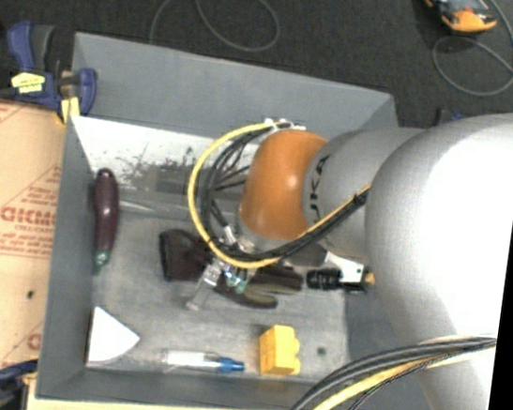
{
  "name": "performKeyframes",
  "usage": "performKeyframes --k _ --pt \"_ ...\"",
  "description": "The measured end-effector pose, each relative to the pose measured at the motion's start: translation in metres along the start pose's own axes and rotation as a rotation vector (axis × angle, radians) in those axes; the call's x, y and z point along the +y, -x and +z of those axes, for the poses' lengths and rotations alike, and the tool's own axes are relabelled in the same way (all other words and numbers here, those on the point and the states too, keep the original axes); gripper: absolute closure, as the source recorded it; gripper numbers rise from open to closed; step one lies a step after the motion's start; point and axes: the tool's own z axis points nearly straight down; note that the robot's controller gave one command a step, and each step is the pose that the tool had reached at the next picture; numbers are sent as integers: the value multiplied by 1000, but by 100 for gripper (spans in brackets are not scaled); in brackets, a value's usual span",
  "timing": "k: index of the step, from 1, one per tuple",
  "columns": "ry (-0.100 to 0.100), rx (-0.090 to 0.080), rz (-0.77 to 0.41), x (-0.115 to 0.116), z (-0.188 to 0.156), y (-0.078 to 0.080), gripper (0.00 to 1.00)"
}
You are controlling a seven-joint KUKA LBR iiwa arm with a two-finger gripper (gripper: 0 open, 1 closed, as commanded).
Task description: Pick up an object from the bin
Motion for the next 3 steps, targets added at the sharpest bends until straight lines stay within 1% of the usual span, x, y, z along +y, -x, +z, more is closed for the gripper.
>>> performKeyframes --k 1,3 --pt "6 -7 361 -5 6 29 100" --pt "3 -4 359 -5 2 27 100"
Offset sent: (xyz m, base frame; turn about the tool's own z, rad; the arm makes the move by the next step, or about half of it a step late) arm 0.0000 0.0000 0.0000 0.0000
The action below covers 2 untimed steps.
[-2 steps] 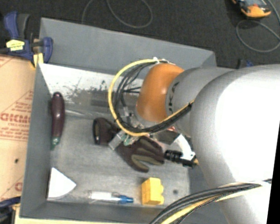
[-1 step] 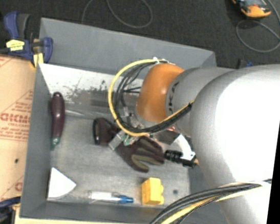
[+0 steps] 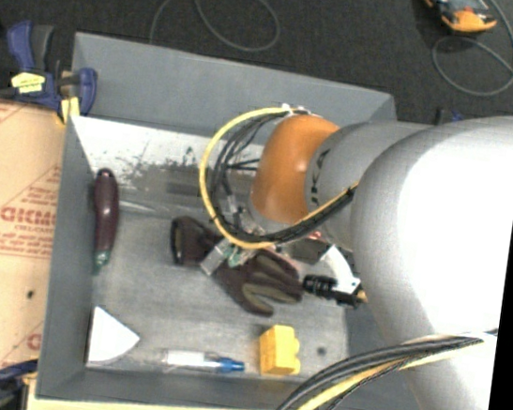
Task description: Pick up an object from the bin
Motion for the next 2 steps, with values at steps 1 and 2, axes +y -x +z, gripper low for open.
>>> performKeyframes --k 1,2 --pt "-7 6 -1 -2 -21 -1 100" --pt "-3 3 -1 -1 -44 0 100"
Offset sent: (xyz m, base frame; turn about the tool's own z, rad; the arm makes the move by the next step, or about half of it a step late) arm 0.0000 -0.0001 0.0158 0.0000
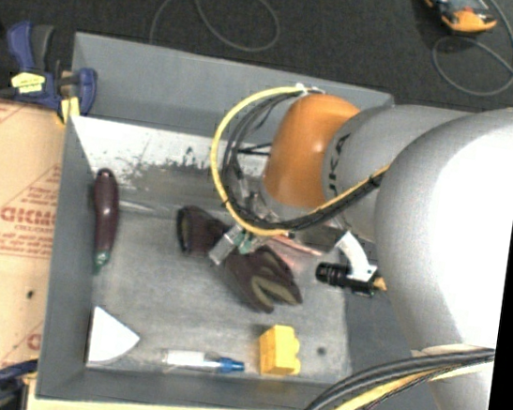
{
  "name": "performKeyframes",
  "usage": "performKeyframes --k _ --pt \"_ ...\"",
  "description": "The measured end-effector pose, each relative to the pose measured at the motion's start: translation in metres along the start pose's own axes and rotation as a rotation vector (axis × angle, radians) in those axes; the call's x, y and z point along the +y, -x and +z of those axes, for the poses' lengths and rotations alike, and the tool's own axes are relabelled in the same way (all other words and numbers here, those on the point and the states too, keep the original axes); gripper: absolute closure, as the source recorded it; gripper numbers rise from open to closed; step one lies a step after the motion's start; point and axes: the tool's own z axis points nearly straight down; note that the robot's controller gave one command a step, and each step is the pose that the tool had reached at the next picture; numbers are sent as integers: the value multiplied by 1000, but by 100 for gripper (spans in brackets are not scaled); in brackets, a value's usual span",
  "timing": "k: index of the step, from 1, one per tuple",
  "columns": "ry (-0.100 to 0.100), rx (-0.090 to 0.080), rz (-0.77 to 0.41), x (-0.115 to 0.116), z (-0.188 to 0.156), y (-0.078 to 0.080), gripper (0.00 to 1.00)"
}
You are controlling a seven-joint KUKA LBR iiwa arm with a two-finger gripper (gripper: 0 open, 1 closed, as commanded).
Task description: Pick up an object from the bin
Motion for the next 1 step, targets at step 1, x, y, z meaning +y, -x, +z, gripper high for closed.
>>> performKeyframes --k 1 --pt "4 -3 -1 1 -18 1 100"
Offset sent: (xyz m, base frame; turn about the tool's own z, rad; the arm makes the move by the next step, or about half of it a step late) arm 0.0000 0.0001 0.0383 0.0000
